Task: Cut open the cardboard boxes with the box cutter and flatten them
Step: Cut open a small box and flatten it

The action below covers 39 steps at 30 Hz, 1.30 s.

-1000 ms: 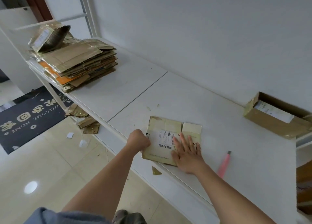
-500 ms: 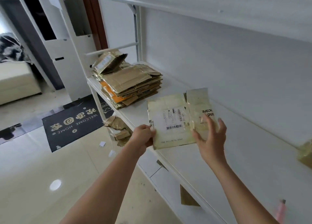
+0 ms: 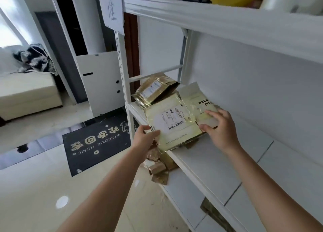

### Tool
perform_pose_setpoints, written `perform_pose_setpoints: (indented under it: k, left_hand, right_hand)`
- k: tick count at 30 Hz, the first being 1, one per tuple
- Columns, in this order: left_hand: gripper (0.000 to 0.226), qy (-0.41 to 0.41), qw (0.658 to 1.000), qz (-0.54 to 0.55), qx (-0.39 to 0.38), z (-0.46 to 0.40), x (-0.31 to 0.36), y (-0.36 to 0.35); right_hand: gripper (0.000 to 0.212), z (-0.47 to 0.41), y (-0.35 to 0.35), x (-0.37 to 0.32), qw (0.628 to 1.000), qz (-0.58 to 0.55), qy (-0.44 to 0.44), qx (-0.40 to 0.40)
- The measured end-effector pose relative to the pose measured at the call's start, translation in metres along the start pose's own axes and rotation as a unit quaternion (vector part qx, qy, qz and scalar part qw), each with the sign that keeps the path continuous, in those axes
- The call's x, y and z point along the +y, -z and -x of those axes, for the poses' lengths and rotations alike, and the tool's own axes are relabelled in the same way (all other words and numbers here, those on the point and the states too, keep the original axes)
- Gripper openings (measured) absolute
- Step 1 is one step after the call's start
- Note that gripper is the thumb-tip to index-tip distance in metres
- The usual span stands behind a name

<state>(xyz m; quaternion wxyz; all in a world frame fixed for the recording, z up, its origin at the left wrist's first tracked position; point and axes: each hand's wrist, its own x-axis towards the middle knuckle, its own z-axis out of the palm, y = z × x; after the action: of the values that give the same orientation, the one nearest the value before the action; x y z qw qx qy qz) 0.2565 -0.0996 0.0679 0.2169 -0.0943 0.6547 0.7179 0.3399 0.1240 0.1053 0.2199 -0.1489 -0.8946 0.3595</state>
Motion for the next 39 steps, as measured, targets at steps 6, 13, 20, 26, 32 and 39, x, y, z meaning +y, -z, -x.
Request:
perform_pose_setpoints:
  k: [6, 13, 20, 26, 32, 39]
  left_hand:
    - [0.033, -0.018, 0.999, -0.004, 0.027, -0.068, 0.055, 0.03]
    - [0.063, -0.114, 0.985, -0.066, 0.111, -0.171, 0.093, 0.027]
    - [0.058, -0.106, 0.981, -0.14, 0.082, -0.288, 0.102, 0.005]
    - [0.06, -0.074, 0.954, -0.287, 0.044, -0.337, 0.073, -0.007]
    - [0.056, -0.156, 0.8, -0.577, 0.05, -0.351, 0.068, -0.006]
    - [0.06, -0.16, 0.753, -0.638, 0.007, -0.356, 0.073, -0.004]
  right_hand:
    - [0.058, -0.085, -0.046, -0.036, 0.999, 0.032, 0.003, -0.034]
    - [0.058, -0.21, -0.099, -0.041, 0.995, 0.066, 0.04, -0.071]
    - [0.053, -0.322, -0.156, 0.007, 0.987, 0.092, 0.033, -0.123]
    - [0.052, -0.355, -0.196, 0.068, 0.939, 0.2, -0.05, -0.276]
    - [0.045, -0.357, -0.216, 0.079, 0.887, 0.336, -0.039, -0.313]
    - [0.046, -0.357, -0.231, 0.057, 0.821, 0.431, -0.083, -0.365]
